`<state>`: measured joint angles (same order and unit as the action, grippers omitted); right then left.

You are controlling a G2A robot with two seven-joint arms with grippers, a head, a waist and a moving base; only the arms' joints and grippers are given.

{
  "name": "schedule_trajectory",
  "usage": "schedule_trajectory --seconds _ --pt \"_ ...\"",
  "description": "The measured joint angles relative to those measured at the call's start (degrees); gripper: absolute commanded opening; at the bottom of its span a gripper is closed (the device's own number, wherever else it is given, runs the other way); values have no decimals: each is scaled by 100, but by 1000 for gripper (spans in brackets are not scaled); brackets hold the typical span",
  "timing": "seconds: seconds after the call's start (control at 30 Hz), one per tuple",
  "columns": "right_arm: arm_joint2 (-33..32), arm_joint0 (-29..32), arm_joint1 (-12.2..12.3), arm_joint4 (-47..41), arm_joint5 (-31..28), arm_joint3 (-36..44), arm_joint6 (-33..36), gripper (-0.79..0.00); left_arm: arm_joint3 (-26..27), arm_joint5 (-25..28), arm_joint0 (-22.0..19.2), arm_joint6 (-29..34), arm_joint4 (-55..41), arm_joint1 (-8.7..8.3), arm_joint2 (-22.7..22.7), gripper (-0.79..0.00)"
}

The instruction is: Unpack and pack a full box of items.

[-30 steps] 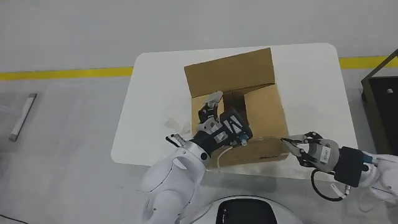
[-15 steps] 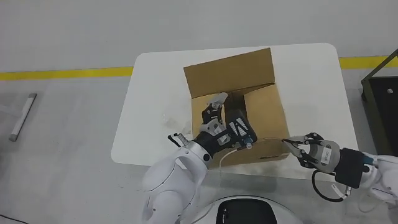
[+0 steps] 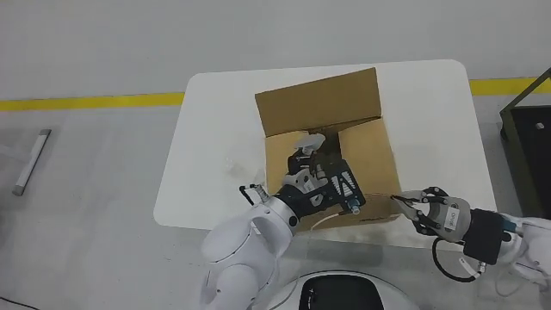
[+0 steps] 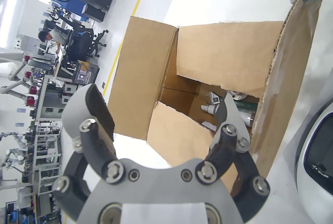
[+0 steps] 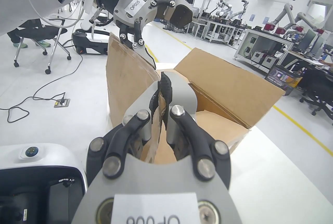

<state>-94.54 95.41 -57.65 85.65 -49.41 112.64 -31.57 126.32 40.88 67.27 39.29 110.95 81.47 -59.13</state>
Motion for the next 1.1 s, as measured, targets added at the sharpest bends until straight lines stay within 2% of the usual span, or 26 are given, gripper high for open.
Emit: schedule_trajectory --seconds 0.1,0.17,0.23,0.27,0.3,0.33,0.37,0.5,0.67,0.7,0.73,0.77,0.8,0.83,0.97,1.1 --pt "15 25 4 15 28 -28 -48 -751 -10 50 -13 59 -22 -4 34 0" --pt "16 44 8 20 40 -37 -84 -683 -18 66 -23 89 -31 -6 55 0" --pt "11 65 13 16 48 -53 -115 -477 -18 77 -31 112 -42 -8 76 0" --pt "8 76 14 -5 52 -64 -132 -434 -15 83 -34 121 -46 -9 86 0" --pt "4 86 15 -27 53 -72 -147 -345 -10 91 -37 132 -50 -10 97 0" --pt "-8 101 17 -57 56 -78 -159 -148 -1 103 -38 147 -55 -12 112 0" --pt "-18 116 18 -89 58 -83 -166 0 6 112 -39 159 -59 -13 121 0" --pt "-96 162 21 -330 50 -87 -194 0 44 140 -33 198 -70 -20 158 0" --pt "-310 228 12 -1092 45 -143 -262 0 127 183 9 252 -85 -34 190 0" --pt "-357 241 9 -1274 72 -173 -229 -394 146 187 19 257 -87 -36 194 0" --pt "-416 260 4 -1528 139 -211 -127 -465 173 193 33 263 -87 -40 199 0" --pt "-452 267 0 -1741 186 -220 -43 -573 197 193 46 268 -85 -43 203 0" --pt "-475 269 -6 -1975 211 -220 14 -610 221 192 62 273 -84 -46 208 0" --pt "-498 274 -12 -2292 234 -236 81 -770 252 192 90 279 -82 -51 214 0" --pt "-554 284 -16 -3020 442 -316 666 -785 338 225 211 306 -74 -73 224 0" --pt "-548 306 -8 -3191 617 -284 1377 -785 450 317 384 322 -97 -104 213 0"
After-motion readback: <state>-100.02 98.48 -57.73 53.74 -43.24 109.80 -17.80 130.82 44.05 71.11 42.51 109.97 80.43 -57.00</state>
